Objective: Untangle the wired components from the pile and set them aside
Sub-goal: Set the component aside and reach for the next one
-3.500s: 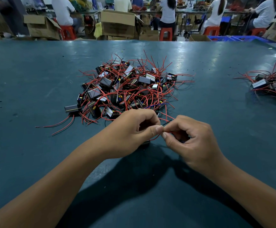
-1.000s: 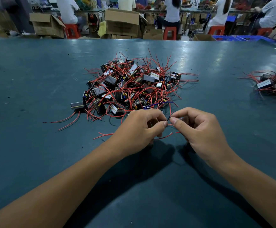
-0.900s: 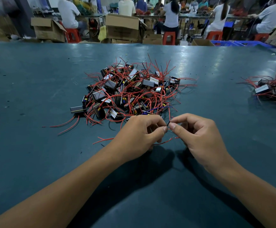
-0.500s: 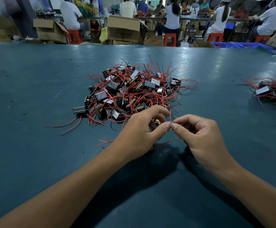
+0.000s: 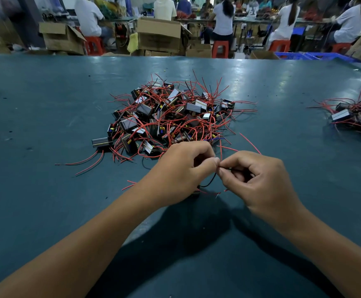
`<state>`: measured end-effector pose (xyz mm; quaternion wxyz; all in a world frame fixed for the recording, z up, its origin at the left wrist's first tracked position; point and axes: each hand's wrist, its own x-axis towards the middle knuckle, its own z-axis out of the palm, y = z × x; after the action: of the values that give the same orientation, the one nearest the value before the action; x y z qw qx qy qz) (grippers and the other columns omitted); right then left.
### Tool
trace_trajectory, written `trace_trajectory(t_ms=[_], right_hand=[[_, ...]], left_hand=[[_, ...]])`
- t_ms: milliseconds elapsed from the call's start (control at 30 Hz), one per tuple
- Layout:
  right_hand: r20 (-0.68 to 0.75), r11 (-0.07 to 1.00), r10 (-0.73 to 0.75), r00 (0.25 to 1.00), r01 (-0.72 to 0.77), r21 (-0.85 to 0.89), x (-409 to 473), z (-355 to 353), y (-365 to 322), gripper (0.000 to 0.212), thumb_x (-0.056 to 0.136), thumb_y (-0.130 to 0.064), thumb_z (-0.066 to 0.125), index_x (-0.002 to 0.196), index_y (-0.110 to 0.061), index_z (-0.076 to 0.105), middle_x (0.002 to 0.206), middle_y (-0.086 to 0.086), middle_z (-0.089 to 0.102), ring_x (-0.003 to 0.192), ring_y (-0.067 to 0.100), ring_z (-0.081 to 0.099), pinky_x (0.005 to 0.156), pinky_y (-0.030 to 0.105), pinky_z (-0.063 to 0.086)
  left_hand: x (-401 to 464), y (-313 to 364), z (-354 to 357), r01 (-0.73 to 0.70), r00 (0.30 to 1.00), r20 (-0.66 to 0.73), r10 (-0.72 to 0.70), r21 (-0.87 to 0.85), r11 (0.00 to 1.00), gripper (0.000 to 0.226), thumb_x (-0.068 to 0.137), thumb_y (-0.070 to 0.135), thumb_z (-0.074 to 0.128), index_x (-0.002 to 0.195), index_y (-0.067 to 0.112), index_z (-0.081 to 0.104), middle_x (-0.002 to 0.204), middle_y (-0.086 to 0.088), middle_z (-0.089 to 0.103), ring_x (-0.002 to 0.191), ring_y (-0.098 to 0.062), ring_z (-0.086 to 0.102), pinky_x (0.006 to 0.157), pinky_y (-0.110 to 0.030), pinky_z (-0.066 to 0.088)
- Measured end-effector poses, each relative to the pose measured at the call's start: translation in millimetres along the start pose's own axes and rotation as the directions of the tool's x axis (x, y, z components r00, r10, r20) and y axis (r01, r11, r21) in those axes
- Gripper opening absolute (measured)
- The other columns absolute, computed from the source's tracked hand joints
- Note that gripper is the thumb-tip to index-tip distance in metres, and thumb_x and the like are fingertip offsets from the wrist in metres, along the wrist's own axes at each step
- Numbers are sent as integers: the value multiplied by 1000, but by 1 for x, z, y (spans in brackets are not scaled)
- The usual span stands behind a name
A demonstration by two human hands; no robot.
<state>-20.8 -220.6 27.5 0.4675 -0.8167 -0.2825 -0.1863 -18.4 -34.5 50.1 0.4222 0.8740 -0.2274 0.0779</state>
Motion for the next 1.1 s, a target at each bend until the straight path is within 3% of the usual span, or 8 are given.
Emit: trace_trajectory(t_ms=[100, 167, 300, 467, 600, 700, 900, 1100], right_hand=[[44, 991, -93, 995, 97, -96, 0, 0, -4, 6, 84, -10, 70, 81, -15, 73, 66, -17, 55, 59, 2, 50, 60, 10, 34], [42, 992, -94, 995, 97, -83, 1, -2, -3, 6, 85, -11, 69, 82, -15, 73, 66, -16, 55, 58, 2, 49, 59, 10, 34], [15, 999, 6, 1000, -6, 33, 1, -3, 3, 10, 86, -9, 70, 79, -17, 71, 54, -13, 46, 50, 4, 37, 53, 14, 33], [5, 988, 108, 994, -107, 108, 1, -4, 8, 11, 88, -14, 72, 78, -19, 70, 48, -17, 44, 48, 3, 33, 50, 14, 31], [10, 981, 141, 990, -141, 135, 1, -6, 11, 12, 88, -14, 72, 78, -19, 71, 49, -13, 39, 50, 5, 31, 49, 18, 29], [32, 982, 117, 993, -120, 146, 1, -6, 10, 9, 86, -17, 69, 78, -19, 70, 49, -14, 38, 50, 4, 30, 51, 14, 30], [90, 982, 65, 994, -80, 170, -1, -6, 10, 5, 86, -19, 69, 84, -22, 70, 50, -11, 35, 51, 5, 30, 51, 22, 32], [100, 989, -1, 995, -14, 146, 0, -6, 9, 7, 85, -16, 70, 81, -21, 69, 53, -17, 42, 48, 2, 33, 51, 14, 30]], left_hand=[[1, -2, -1, 199, 980, 59, -191, -206, 958, 24, 93, 15, 64, 70, 10, 65, 53, 9, 46, 47, -7, 34, 47, -19, 27], [0, -2, -3, 231, 973, 70, -220, -283, 931, 26, 94, 18, 65, 69, 13, 66, 55, 6, 50, 48, -8, 36, 47, -20, 29], [-3, -3, -5, 43, 999, -23, -47, -125, 991, 16, 94, 26, 69, 83, 15, 69, 64, 5, 57, 53, -3, 43, 52, -17, 36], [-7, 3, -6, -144, 986, -75, 152, 98, 985, 3, 90, 16, 73, 88, 14, 74, 76, 11, 64, 66, -2, 54, 60, -8, 36], [-6, 2, -10, -237, 971, -12, 239, 88, 968, 11, 88, 6, 72, 95, 11, 79, 85, 2, 69, 76, -10, 63, 68, -21, 48], [-3, -4, -17, -295, 955, -22, 296, 55, 954, 16, 87, -2, 72, 98, 7, 78, 92, -2, 70, 81, -15, 65, 71, -25, 51], [1, -13, -17, -414, 908, -6, 419, 135, 900, 12, 88, 11, 75, 99, 13, 80, 95, -2, 67, 87, -19, 64, 72, -39, 52], [2, -13, -18, -432, 901, 29, 432, 140, 891, 9, 90, 14, 72, 97, 10, 76, 99, -1, 65, 93, -15, 63, 78, -36, 53]])
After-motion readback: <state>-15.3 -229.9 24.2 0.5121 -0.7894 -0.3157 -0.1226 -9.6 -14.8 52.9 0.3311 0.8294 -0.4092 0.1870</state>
